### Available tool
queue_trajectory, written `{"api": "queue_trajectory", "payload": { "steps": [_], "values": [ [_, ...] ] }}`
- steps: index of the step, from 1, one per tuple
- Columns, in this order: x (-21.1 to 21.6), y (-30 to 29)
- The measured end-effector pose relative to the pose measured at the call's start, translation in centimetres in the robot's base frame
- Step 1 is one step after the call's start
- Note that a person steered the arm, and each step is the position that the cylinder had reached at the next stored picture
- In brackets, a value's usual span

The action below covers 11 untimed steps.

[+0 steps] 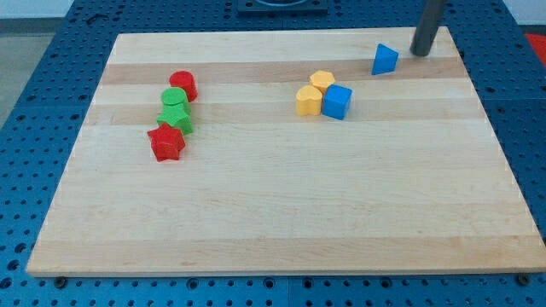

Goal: Slide the blue triangle to the yellow hexagon

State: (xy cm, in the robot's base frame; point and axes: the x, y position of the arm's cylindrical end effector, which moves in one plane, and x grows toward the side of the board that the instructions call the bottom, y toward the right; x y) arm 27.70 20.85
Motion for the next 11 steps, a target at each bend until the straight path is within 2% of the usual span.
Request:
{"api": "queue_trajectory", "payload": {
  "steps": [1, 2, 3, 4, 5, 6, 9, 10, 11],
  "values": [
    [4.1, -5.5],
    [5.1, -8.0],
    [3.5, -5.5],
    [-0.1, -1.9],
    [-3.5, -1.2],
    [-4.0, -2.5],
    [2.7, -4.9],
    [3.5, -5.8],
    [1.4, -5.4]
  ]
}}
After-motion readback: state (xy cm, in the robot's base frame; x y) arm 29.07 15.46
